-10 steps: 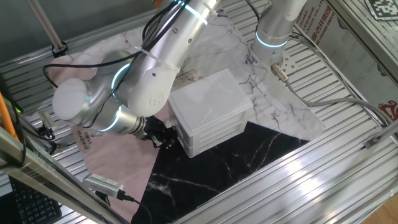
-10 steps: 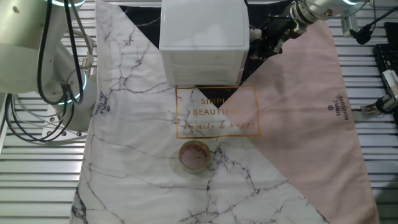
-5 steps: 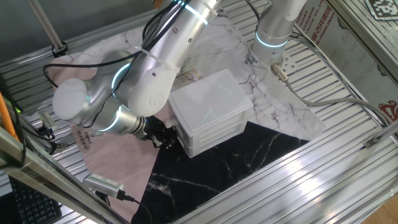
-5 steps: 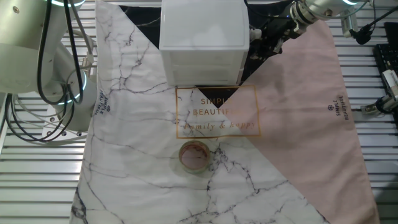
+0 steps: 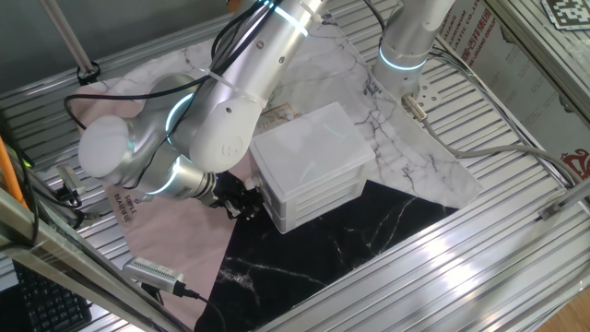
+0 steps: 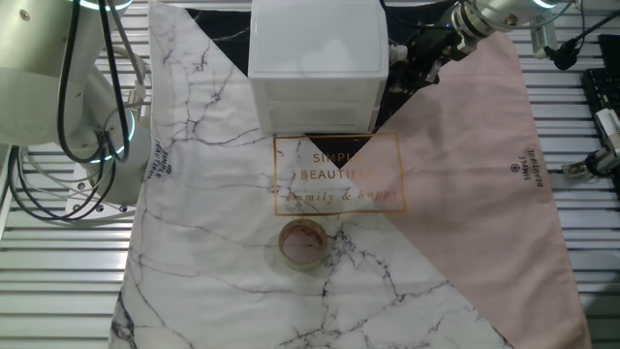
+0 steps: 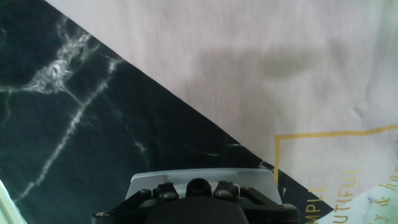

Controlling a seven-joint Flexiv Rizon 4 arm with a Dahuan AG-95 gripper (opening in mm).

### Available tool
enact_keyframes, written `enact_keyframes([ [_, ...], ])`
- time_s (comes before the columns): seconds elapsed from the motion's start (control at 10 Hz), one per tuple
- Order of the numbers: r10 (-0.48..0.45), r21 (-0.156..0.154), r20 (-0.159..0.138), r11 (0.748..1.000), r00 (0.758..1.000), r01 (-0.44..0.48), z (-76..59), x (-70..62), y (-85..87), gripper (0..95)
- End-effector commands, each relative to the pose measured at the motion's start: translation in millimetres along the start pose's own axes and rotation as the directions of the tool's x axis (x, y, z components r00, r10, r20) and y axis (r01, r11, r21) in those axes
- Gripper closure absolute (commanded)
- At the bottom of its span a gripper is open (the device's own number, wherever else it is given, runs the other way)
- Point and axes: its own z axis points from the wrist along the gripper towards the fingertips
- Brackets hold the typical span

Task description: Grasp the handle and open the drawer

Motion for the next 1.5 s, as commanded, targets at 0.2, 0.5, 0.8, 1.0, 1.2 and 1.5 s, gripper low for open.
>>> enact_keyframes([
  [0.2, 0.0, 0.0, -0.001, 1.0, 1.0, 0.0, 0.5, 0.5, -0.4, 57.0],
  [0.5, 0.003, -0.001, 0.001, 1.0, 1.0, -0.003, 0.6, 0.6, -0.3, 57.0],
  [0.8, 0.003, -0.001, 0.002, 1.0, 1.0, -0.003, 0.6, 0.6, -0.3, 76.0],
  [1.0, 0.005, -0.001, 0.003, 1.0, 1.0, -0.005, 0.6, 0.6, -0.3, 76.0],
  [1.2, 0.007, 0.008, 0.004, 1.0, 1.0, -0.007, 0.6, 0.6, -0.3, 76.0],
  [1.5, 0.017, 0.007, 0.004, 1.0, 1.0, -0.017, 0.5, 0.7, -0.2, 95.0],
])
